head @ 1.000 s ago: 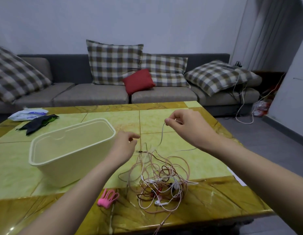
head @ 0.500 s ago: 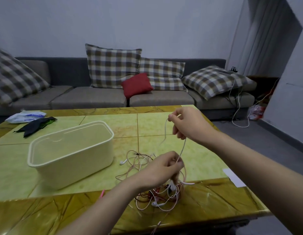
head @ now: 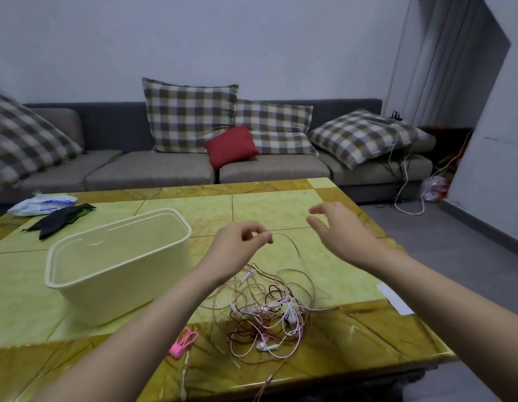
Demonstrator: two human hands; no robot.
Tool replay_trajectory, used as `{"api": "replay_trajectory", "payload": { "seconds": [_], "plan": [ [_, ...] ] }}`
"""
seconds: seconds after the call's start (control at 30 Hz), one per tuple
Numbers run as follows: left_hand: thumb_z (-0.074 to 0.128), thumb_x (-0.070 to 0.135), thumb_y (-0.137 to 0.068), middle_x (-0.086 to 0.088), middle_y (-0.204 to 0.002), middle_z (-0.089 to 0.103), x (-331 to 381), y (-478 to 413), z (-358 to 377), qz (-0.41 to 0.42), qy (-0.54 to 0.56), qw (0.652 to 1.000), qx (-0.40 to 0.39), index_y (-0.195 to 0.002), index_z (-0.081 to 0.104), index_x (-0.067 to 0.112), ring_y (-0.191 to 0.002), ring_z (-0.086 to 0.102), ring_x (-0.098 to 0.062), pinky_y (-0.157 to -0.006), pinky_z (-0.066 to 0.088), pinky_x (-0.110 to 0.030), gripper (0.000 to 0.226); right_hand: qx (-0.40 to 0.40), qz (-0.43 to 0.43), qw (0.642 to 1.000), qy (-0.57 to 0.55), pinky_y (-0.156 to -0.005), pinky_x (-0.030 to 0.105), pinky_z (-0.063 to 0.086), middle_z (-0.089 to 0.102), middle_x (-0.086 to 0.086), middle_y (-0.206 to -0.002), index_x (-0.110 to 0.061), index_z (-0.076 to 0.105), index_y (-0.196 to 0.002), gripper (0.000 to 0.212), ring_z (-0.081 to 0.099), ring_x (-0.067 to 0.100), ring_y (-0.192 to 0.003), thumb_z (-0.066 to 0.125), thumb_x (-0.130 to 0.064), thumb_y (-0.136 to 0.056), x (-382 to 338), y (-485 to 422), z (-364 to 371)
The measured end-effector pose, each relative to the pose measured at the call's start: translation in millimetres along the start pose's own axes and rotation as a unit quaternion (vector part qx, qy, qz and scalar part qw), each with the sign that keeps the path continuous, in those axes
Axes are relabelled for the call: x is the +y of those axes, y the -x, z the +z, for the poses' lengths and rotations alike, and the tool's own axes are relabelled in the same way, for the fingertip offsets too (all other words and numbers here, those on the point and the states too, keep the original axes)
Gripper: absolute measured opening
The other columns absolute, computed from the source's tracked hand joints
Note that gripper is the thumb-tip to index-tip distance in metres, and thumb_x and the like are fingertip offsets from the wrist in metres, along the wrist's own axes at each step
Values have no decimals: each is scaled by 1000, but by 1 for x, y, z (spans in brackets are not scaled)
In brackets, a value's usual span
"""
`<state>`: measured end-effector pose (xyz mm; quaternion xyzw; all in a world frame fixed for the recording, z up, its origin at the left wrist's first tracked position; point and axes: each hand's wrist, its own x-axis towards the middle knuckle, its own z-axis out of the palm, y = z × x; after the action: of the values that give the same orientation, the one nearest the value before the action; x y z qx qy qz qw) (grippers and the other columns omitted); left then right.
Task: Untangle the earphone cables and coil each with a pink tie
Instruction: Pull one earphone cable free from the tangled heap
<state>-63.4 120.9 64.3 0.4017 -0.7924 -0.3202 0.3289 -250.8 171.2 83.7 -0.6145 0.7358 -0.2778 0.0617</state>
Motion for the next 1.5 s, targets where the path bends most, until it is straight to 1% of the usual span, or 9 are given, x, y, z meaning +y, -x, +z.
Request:
{"api": "replay_trajectory", "payload": {
  "seconds": [0.17, 0.37, 0.57, 0.8, 0.87, 0.97, 1.07, 1.3, 1.5],
  "plan": [
    [56, 26, -92, 3, -55, 39, 29, -17, 1, 35, -16, 999, 10, -77, 67, 16, -52, 33, -10, -51, 24, -25, 21, -93, -75, 986, -113, -65, 24, 45, 60, -3, -85, -14, 53, -112, 31, 58, 13, -79, 34, -35, -101, -37, 17, 8],
    [48, 25, -96, -4, -72, 48, 16, -13, 1, 1, -11, 1000, -24, -79, 60, 21, -67, 42, -15, -63, 33, -29, 21, -2, -58, 998, -31, -51, 26, 27, 49, -10, -65, -19, 62, -84, 30, 42, 5, -59, 37, -23, -100, -17, 5, -1],
    [39, 23, -100, 3, -62, 42, -26, -3, 6, -90, -26, 994, -62, -83, 60, 15, -55, 36, -11, -55, 29, -27, 29, 73, 49, 996, -11, -59, 31, 29, 57, 1, -83, -13, 65, -90, 34, 49, 20, -78, 33, -19, -100, 19, -4, -19],
    [42, 25, -98, 0, -64, 44, -37, -7, 2, -113, -51, 992, -31, -82, 63, 13, -56, 38, -13, -56, 31, -27, 29, 47, 133, 989, 39, -52, 29, 33, 48, -4, -58, -12, 70, -92, 34, 48, 21, -61, 37, -20, -98, 61, -2, -16],
    [46, 27, -97, -1, -64, 43, -26, -9, -1, -83, -49, 995, -12, -83, 65, 15, -57, 36, -13, -56, 29, -28, 27, 7, 132, 988, 78, -56, 30, 38, 59, 4, -71, -8, 67, -103, 31, 54, 24, -69, 39, -20, -98, 63, -1, -10],
    [48, 29, -96, -1, -62, 42, -4, -11, -3, -39, -36, 998, -26, -84, 67, 18, -58, 36, -14, -56, 28, -27, 25, -23, 85, 994, 57, -92, 33, 41, 55, 13, -126, -7, 45, -135, 39, 51, 27, -116, 47, -15, -96, 46, 3, 1],
    [50, 30, -95, -9, -66, 48, 13, -14, 1, -7, -26, 998, -65, -84, 69, 19, -62, 40, -16, -58, 30, -27, 24, -4, -25, 999, -32, -97, 23, 35, 50, 3, -133, -13, 39, -140, 43, 48, 16, -122, 46, -14, -97, 8, 13, 9],
    [46, 22, -98, 12, -58, 44, 22, -16, 5, 18, -18, 998, -64, -84, 63, 10, -55, 39, -1, -53, 30, -17, 25, -66, -52, 987, -135, -55, 13, 39, 57, -6, -78, -15, 60, -95, 26, 54, 5, -67, 36, -21, -101, -28, 16, 16],
    [43, 28, -99, 2, -69, 44, -5, -3, 2, -35, -26, 994, -102, -85, 60, 17, -60, 37, -11, -56, 31, -25, 25, 6, -20, 998, -54, -46, 17, 31, 46, -11, -59, -18, 64, -86, 30, 38, 3, -50, 38, -23, -101, -3, 14, 6]
  ]
}}
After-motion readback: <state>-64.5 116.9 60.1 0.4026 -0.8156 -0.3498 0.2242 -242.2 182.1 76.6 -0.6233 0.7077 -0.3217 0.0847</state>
